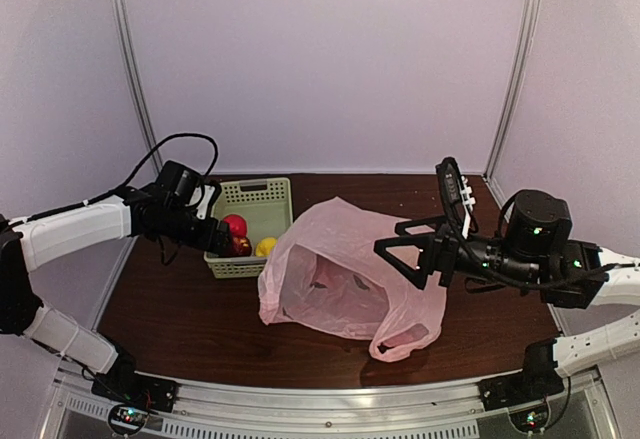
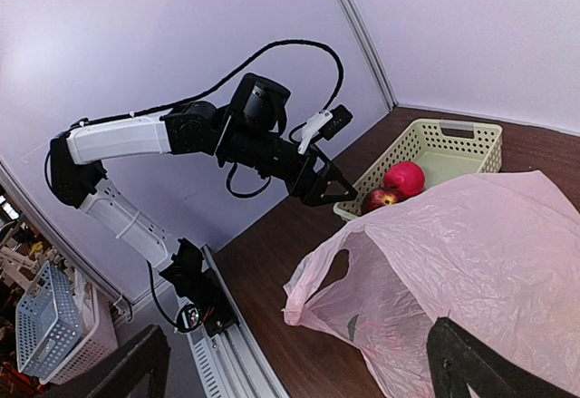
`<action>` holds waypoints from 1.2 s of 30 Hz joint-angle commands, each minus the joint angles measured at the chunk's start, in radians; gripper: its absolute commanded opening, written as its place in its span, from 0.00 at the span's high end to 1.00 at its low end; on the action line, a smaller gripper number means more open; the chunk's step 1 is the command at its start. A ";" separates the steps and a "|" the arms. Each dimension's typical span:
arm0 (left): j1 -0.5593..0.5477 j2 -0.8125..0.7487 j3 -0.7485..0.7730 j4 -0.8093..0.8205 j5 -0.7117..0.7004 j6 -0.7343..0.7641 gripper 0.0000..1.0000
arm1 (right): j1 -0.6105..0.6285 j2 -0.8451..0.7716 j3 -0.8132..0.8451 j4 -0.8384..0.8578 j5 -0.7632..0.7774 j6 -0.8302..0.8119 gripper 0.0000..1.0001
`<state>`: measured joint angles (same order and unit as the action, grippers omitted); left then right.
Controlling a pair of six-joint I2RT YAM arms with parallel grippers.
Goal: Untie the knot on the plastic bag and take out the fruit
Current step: Place the fake fruit in the bin, then hold the bag opening of the takeout bag.
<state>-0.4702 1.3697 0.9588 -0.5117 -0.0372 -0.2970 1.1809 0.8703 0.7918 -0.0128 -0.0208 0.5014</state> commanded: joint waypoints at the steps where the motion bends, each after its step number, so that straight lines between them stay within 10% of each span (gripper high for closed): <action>1: 0.010 -0.004 -0.010 0.019 0.009 0.009 0.16 | -0.004 0.004 -0.005 -0.009 0.011 0.004 0.00; 8: 0.010 -0.087 -0.005 0.022 0.035 0.013 0.14 | -0.004 0.005 -0.003 -0.017 0.016 0.003 0.00; 20: -0.068 -0.364 -0.063 0.112 0.520 -0.025 0.12 | 0.001 0.093 0.019 -0.082 0.024 -0.003 0.00; 36: -0.341 -0.321 -0.243 0.336 0.466 -0.220 0.12 | 0.017 0.133 0.008 -0.031 0.028 0.006 0.00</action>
<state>-0.8047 1.0317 0.7177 -0.2756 0.4595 -0.4862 1.1896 1.0050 0.7937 -0.0521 -0.0109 0.5018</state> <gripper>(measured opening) 0.885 0.997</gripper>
